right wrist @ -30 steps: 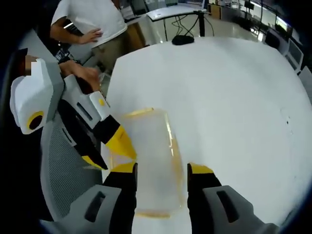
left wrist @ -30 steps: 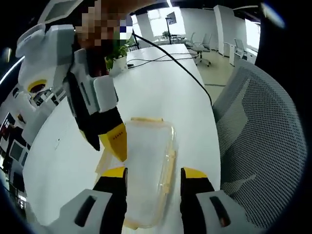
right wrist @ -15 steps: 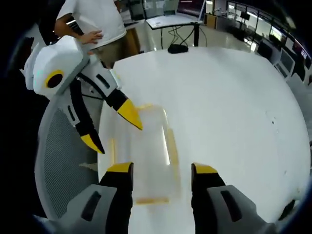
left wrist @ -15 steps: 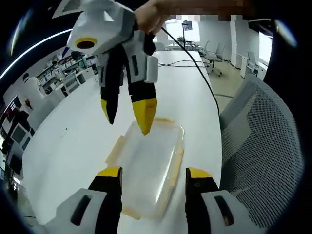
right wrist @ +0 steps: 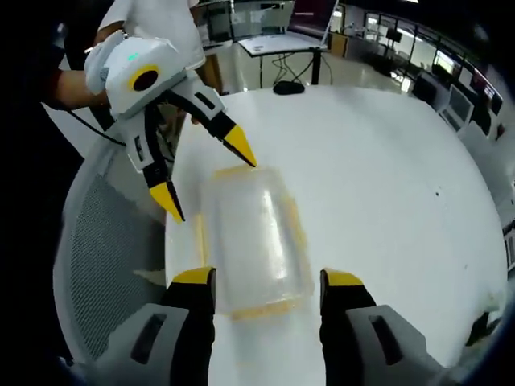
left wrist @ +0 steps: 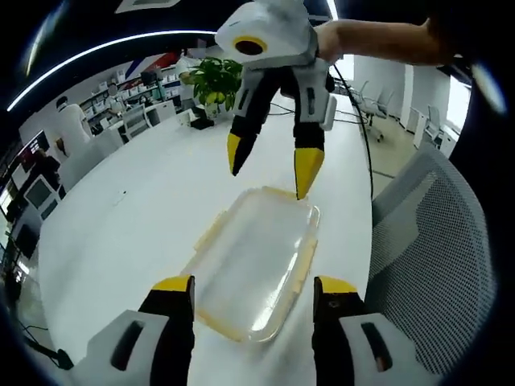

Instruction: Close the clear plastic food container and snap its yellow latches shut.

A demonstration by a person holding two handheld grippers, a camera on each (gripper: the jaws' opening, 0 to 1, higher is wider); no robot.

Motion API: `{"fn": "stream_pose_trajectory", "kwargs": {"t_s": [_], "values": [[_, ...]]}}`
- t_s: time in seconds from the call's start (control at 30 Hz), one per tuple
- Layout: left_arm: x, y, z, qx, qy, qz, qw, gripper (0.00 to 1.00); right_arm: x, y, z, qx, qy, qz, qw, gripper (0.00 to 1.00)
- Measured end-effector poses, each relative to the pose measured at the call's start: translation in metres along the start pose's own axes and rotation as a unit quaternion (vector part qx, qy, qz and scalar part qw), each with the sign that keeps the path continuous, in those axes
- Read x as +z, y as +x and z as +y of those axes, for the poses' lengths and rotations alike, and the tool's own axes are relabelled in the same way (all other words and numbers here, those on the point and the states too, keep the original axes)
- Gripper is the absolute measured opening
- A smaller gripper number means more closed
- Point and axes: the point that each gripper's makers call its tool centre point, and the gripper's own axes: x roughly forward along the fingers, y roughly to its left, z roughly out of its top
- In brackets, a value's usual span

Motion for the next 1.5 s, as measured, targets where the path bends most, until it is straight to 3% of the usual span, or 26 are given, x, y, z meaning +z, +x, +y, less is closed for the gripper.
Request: {"fn": "stream_pose_trajectory", "kwargs": {"t_s": [0.57, 0.97, 1.27, 1.5], "values": [[-0.012, -0.009, 0.004, 0.020, -0.025, -0.003, 0.9995, 0.56, -0.022, 0.000, 0.015, -0.058, 0.039, -0.055, 0.9961, 0.53], [-0.026, -0.007, 0.008, 0.039, -0.051, -0.003, 0.9979, 0.55, -0.037, 0.011, 0.020, -0.105, 0.087, -0.086, 0.9869, 0.53], [-0.038, -0.002, 0.007, 0.045, -0.066, -0.001, 0.9968, 0.53, -0.045, 0.021, 0.021, -0.113, 0.111, -0.095, 0.9827, 0.51], [-0.037, 0.002, 0.008, 0.043, -0.063, -0.002, 0.9970, 0.48, -0.043, 0.023, 0.020, -0.116, 0.120, -0.109, 0.9799, 0.48]]}}
